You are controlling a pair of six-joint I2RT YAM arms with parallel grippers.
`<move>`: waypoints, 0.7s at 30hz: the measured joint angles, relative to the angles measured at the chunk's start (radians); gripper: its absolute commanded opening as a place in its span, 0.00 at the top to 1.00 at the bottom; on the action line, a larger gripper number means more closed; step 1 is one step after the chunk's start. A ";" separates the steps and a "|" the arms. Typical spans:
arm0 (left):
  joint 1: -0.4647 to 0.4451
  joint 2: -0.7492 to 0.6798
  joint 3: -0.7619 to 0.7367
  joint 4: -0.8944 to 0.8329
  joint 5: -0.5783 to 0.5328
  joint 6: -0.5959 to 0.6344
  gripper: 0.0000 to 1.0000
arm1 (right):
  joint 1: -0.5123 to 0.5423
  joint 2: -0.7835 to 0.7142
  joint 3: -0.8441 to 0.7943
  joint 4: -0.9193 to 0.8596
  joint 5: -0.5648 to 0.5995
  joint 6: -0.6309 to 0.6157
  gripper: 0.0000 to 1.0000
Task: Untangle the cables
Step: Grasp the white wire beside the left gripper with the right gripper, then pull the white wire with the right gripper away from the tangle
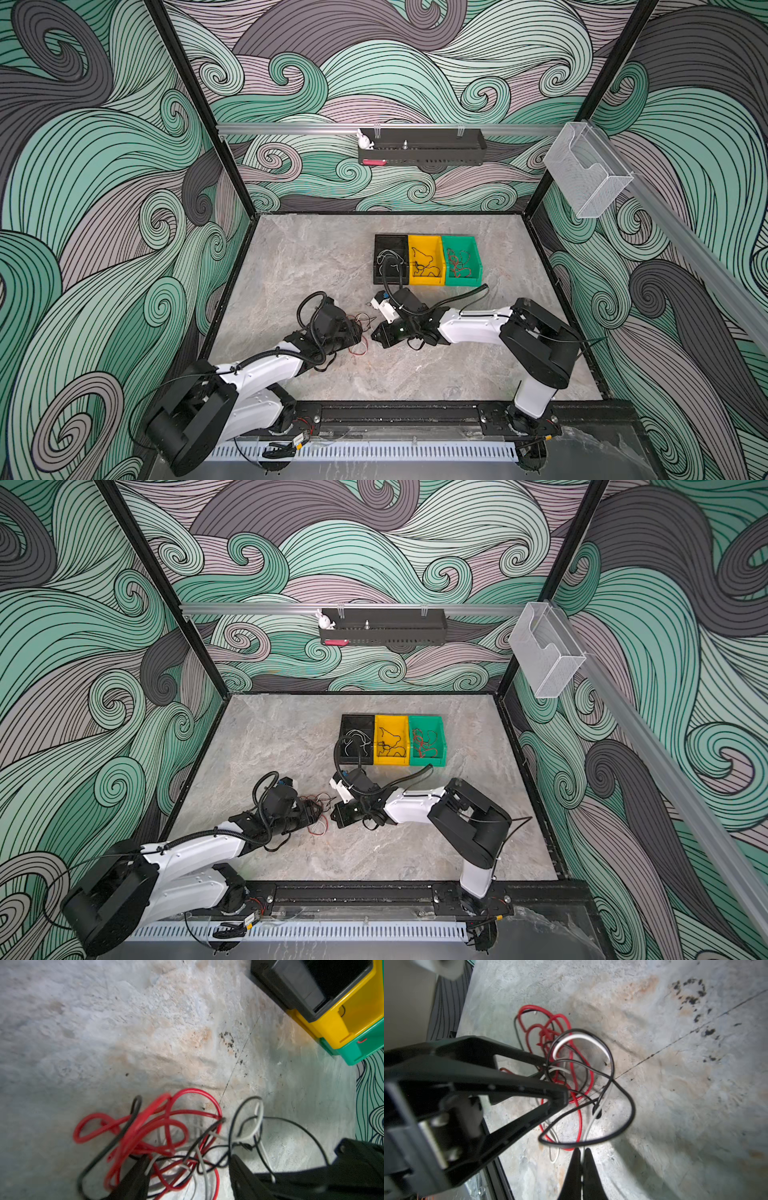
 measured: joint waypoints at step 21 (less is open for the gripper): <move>0.029 0.019 0.010 -0.012 0.015 0.010 0.90 | -0.117 -0.419 -0.121 -0.227 0.236 -0.086 1.00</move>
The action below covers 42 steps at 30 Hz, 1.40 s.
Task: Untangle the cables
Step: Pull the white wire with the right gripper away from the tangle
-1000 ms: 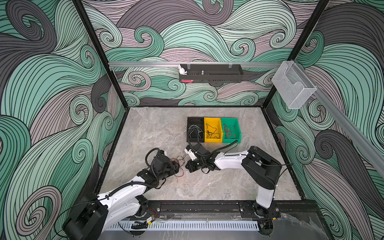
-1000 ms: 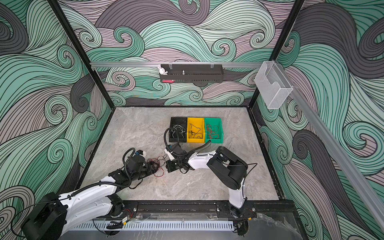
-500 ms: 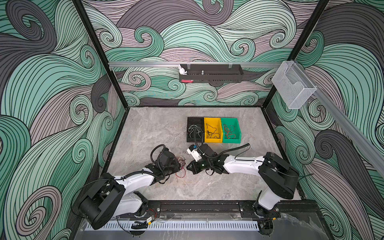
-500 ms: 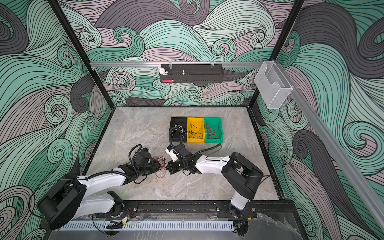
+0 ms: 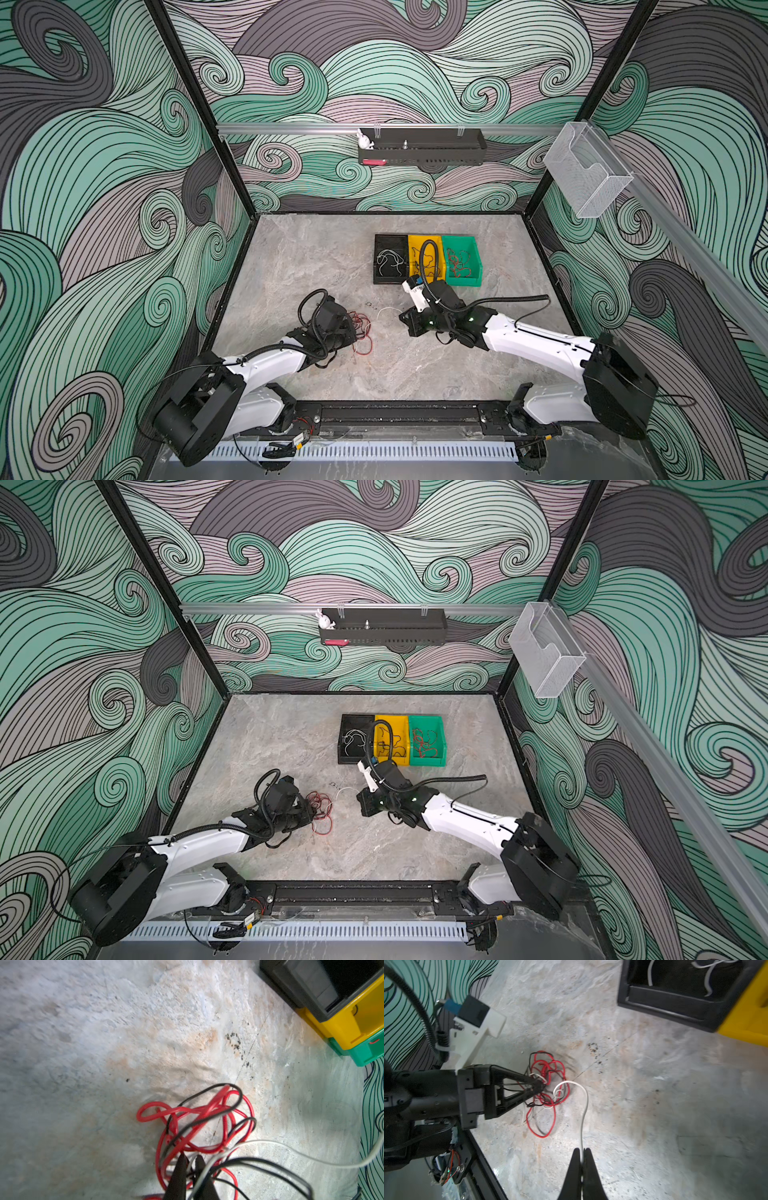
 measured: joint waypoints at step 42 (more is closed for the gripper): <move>0.077 -0.360 0.084 -0.273 0.140 0.125 0.41 | -0.014 -0.057 0.033 -0.038 -0.127 0.031 1.00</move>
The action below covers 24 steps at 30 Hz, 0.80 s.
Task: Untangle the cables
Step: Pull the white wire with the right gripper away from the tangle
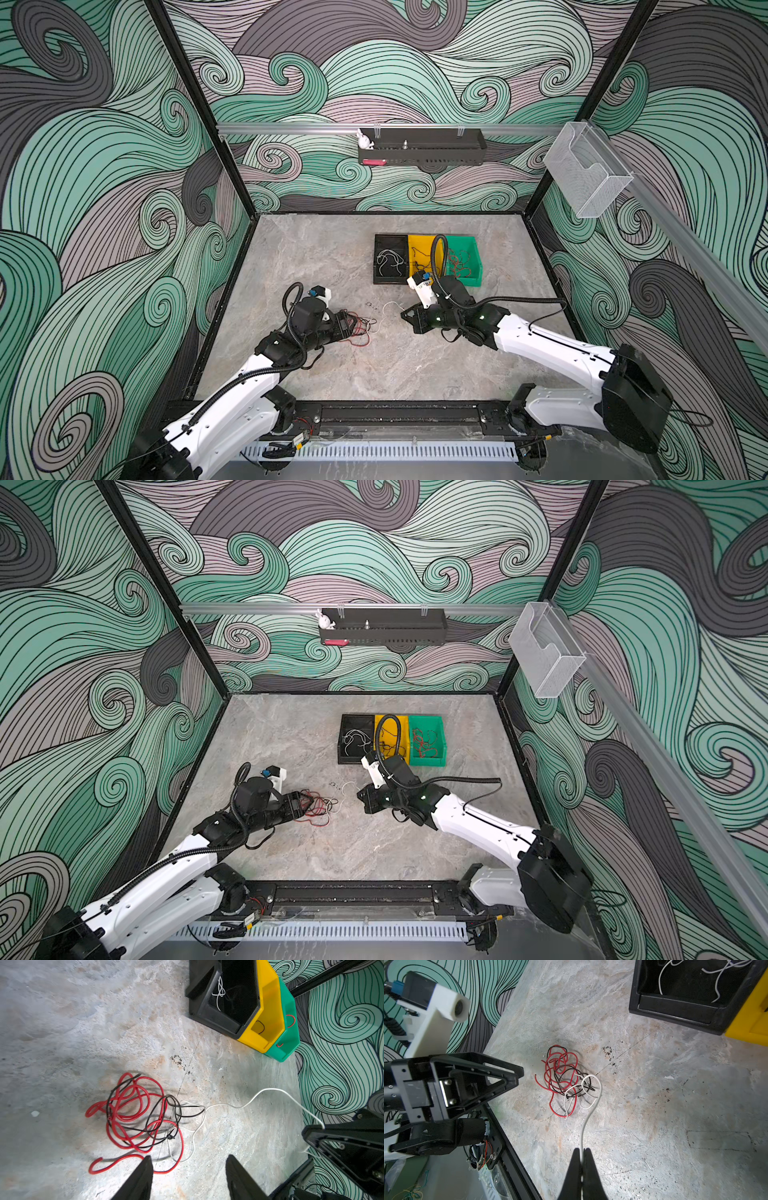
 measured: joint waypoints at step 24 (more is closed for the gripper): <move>-0.008 0.389 -0.022 0.197 0.017 0.001 0.45 | -0.016 -0.294 0.076 -0.129 0.047 -0.040 1.00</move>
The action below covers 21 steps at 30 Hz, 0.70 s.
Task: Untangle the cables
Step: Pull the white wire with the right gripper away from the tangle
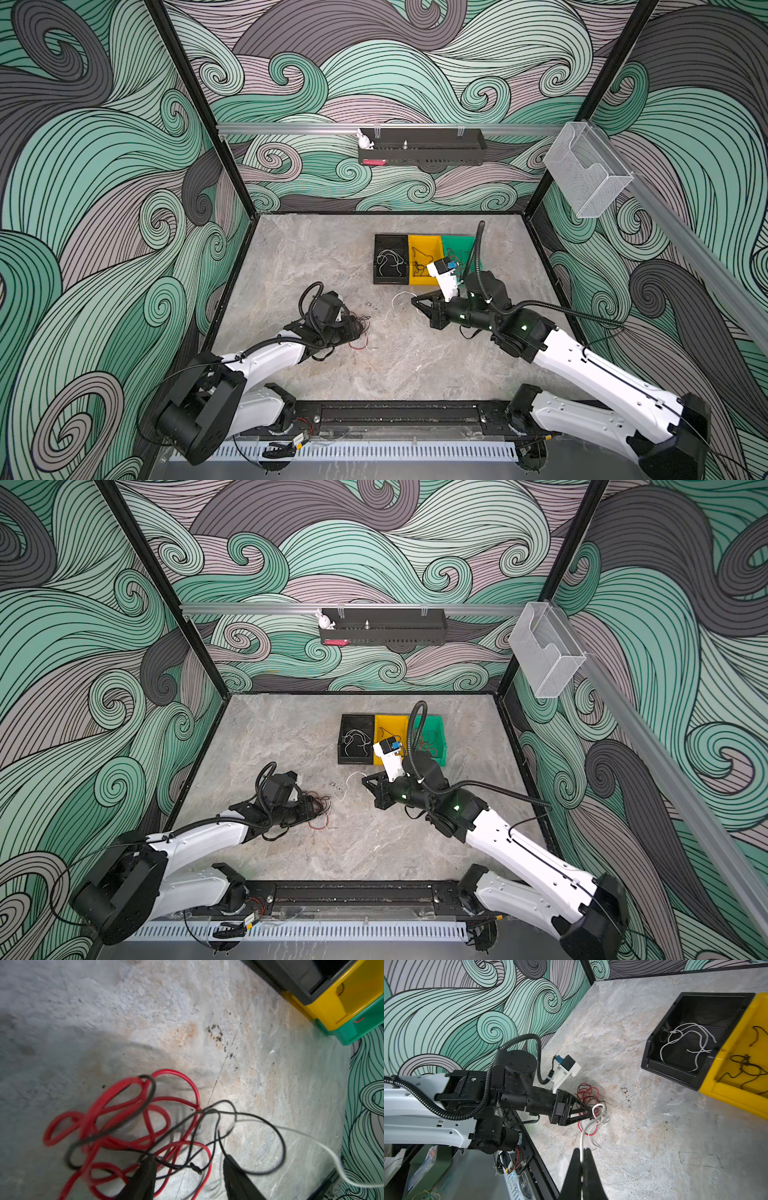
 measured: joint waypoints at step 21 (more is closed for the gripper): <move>-0.001 0.016 -0.016 0.048 -0.031 0.000 0.46 | -0.224 -0.144 0.003 -0.131 0.047 -0.062 1.00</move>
